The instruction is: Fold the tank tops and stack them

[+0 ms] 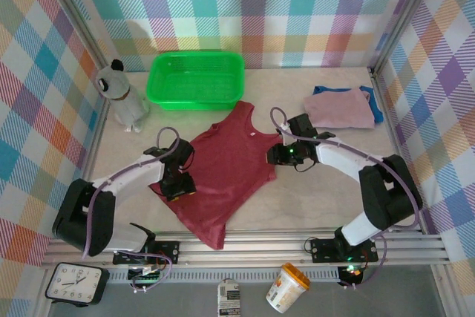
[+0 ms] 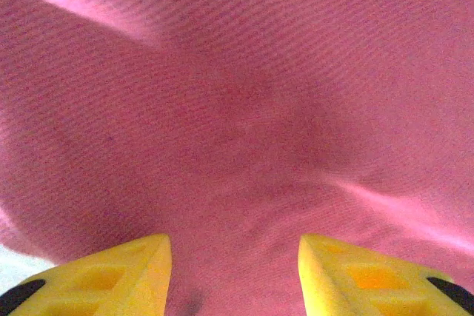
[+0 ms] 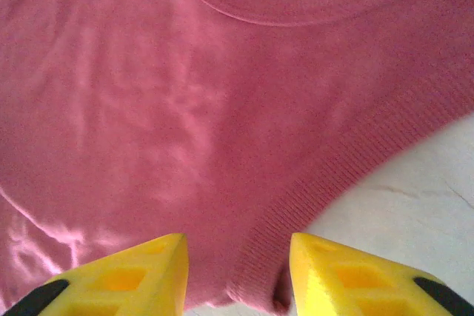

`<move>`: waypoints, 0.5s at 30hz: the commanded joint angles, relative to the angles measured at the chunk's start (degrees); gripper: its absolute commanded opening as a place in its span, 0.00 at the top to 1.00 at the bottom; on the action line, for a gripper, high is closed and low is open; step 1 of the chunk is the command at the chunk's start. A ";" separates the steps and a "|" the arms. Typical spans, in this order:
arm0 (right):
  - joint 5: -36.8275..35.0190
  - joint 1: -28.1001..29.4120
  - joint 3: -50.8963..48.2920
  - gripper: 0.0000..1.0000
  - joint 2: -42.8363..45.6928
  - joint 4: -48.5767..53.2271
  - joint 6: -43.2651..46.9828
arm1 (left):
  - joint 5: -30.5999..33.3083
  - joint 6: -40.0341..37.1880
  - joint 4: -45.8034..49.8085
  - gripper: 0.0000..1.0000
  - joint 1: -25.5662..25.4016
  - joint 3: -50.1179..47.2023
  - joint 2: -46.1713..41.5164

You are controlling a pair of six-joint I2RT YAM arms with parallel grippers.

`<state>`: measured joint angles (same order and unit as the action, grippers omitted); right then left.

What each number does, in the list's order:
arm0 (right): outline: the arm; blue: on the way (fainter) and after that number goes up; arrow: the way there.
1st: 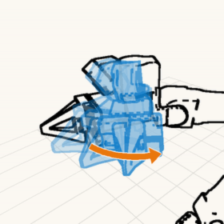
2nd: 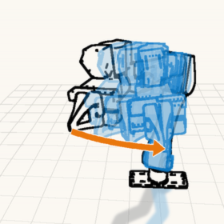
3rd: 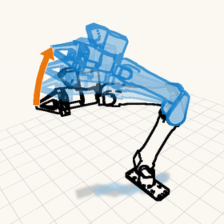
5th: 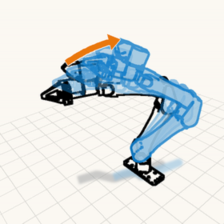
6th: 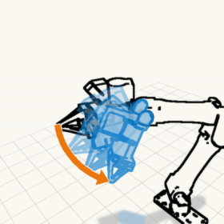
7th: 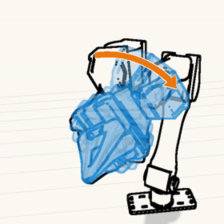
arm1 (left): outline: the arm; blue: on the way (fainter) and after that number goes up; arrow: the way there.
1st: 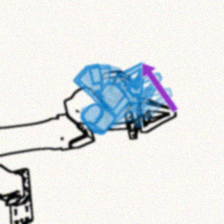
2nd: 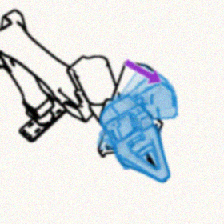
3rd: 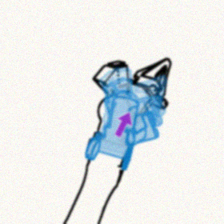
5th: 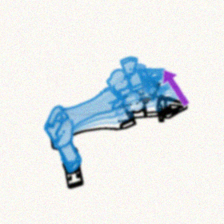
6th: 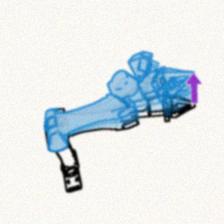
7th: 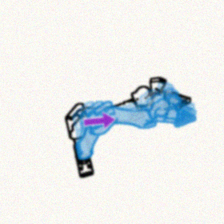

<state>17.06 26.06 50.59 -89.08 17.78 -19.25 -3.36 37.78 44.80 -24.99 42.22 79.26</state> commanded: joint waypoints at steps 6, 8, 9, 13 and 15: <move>6.16 3.35 -0.52 0.62 -5.35 -4.26 -1.37 | 3.83 -5.10 -0.88 0.53 1.94 3.52 7.88; 4.59 3.47 -1.38 0.62 -6.18 -3.22 -1.53 | 4.86 -6.51 -0.22 0.53 2.54 5.06 9.21; 3.74 3.47 -1.89 0.62 -6.04 -2.70 -1.72 | 5.59 -7.39 0.26 0.53 3.11 5.91 9.93; -0.71 3.38 -3.14 0.62 -6.54 0.95 -2.71 | 7.58 -11.27 1.12 0.53 5.70 8.85 13.13; -1.28 3.23 -3.61 0.62 -7.28 1.03 -3.11 | 8.44 -13.20 1.64 0.53 6.45 10.94 14.92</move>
<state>18.70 29.56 48.23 -95.09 16.05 -21.08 1.45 28.97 45.19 -19.86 50.78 91.79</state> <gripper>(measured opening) 0.380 0.471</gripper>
